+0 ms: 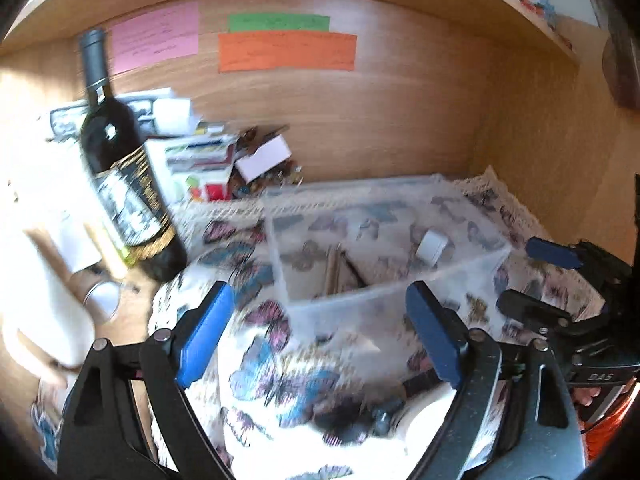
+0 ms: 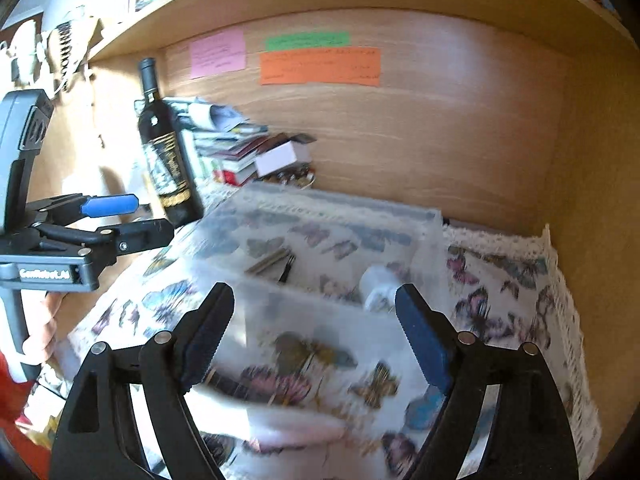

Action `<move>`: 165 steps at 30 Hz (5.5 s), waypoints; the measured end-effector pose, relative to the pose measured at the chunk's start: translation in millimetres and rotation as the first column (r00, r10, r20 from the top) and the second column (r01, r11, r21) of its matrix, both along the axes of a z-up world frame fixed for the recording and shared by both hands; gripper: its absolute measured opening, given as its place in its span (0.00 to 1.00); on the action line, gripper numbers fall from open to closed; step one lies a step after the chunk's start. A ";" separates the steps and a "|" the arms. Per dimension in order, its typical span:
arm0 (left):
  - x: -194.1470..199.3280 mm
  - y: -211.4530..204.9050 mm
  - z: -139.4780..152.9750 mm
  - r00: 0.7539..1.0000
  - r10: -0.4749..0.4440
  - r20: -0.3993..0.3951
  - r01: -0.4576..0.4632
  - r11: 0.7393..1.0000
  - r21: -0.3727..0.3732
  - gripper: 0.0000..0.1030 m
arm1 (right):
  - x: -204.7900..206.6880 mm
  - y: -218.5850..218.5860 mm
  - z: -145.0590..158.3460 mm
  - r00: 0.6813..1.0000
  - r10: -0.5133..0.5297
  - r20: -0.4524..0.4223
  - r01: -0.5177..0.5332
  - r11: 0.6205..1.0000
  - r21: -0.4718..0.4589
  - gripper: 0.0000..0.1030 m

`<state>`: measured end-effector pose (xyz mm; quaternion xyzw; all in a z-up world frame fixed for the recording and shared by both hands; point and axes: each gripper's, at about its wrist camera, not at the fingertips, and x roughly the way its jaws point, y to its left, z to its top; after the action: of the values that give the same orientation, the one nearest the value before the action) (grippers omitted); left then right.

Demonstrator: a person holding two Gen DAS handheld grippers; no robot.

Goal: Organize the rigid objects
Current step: 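Grasp a small black item with the left tool while the right tool grasps the black bell-shaped item, then carry the black item with the left tool into the box while the right tool releases its item there, then grasp the white TOUCHBeauty device with the right tool while the left tool grasps a black rectangular item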

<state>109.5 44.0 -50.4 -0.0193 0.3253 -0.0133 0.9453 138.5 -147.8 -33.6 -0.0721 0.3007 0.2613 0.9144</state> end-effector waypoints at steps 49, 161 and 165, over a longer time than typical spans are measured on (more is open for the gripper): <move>-28.0 -45.9 -65.9 0.986 -0.132 -0.101 0.135 0.990 0.029 0.23 | -57.2 4.2 -66.4 0.982 0.084 -0.168 -0.077 0.996 0.049 0.31; -35.3 1.6 -97.5 0.978 0.011 -0.206 -0.015 1.000 -0.018 0.74 | -27.1 53.5 -88.5 0.953 0.271 -0.138 -0.299 0.915 -0.269 0.82; -35.2 -0.1 -99.4 0.977 -0.004 -0.214 0.003 1.000 -0.006 0.62 | -20.8 58.6 -93.9 0.946 0.270 -0.179 -0.308 0.920 -0.241 0.62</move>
<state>74.3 43.9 -149.8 -0.0228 0.4253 -0.0139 0.9047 117.7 -89.1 -127.5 -0.2190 0.3833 0.3555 0.8239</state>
